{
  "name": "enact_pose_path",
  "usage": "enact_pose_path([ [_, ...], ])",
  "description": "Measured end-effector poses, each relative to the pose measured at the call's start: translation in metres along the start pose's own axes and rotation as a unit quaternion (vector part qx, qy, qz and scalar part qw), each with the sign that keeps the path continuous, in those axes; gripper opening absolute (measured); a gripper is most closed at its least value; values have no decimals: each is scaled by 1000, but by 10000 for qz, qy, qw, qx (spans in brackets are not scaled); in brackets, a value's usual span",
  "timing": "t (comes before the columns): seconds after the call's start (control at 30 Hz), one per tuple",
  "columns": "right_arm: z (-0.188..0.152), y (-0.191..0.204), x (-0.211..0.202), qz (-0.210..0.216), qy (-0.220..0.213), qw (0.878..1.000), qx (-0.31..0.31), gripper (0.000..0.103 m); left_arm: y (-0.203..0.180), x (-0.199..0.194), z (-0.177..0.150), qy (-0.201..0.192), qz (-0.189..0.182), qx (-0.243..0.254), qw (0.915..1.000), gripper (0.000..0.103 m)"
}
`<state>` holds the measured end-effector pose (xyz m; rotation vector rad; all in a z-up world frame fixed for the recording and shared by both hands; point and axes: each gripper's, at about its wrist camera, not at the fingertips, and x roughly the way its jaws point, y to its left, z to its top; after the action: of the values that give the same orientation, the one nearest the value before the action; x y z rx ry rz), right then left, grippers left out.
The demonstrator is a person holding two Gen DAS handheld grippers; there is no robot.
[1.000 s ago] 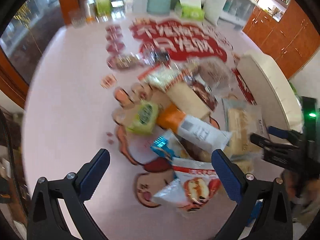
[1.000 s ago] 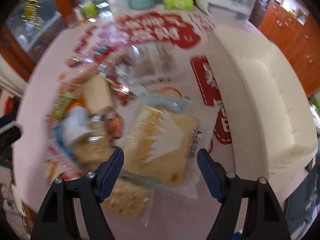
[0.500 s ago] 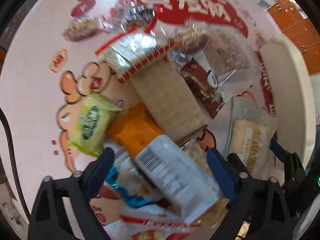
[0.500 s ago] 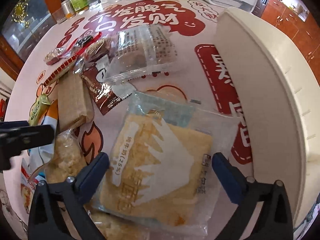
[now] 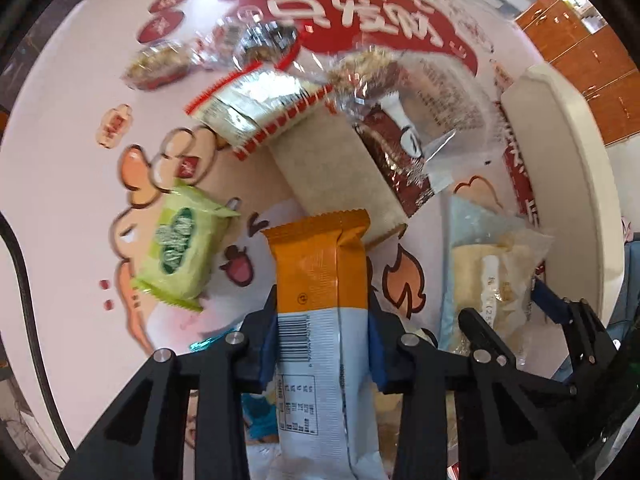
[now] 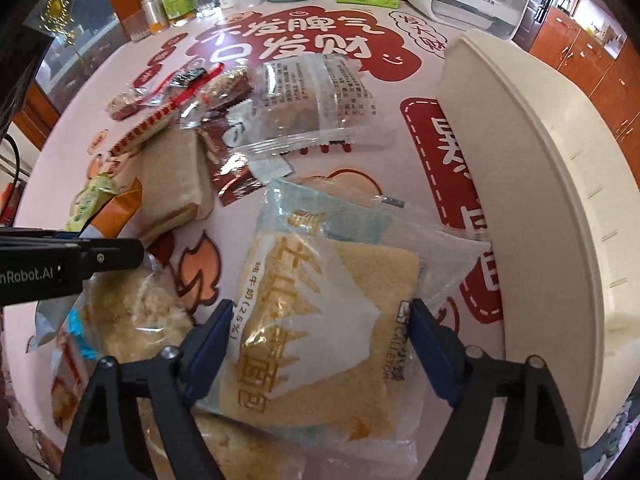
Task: Organize snacks
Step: 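Grasp the orange-white wafer bar with the left gripper while the right grasps the bread pack, then carry both snacks over the white tray and open both grippers to drop them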
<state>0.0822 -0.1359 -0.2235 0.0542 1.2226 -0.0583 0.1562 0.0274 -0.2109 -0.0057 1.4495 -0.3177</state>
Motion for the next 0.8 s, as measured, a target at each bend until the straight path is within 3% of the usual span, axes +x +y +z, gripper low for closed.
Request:
enact_pose_path([
  [0.07,-3,0,-10,59,-117,9999,-36,59,2,-20,-5,-225,29,31,9997,35],
  [0.23,-3,-10,-45,437,-497,9976,192,52,9,-76,-7,-862,23,48,9963,35],
  [0.4,-2,-26,-96,587,-991,9923,458,44,-12,-126,-9,-1473,-125,306,9885,35],
  [0.5,1,-46,-136,508,-1363,9872,652,44,-44,-143,-4,-1698,-292,576,9834,35],
  [0.63,3,-87,-180,90,-1822,9793,874,44,-102,-151,4,-1812,-454,921,9781,35],
  [0.8,9,-155,-195,-333,-1933,9746,1085,46,-187,-144,20,-1832,-541,1319,9727,36],
])
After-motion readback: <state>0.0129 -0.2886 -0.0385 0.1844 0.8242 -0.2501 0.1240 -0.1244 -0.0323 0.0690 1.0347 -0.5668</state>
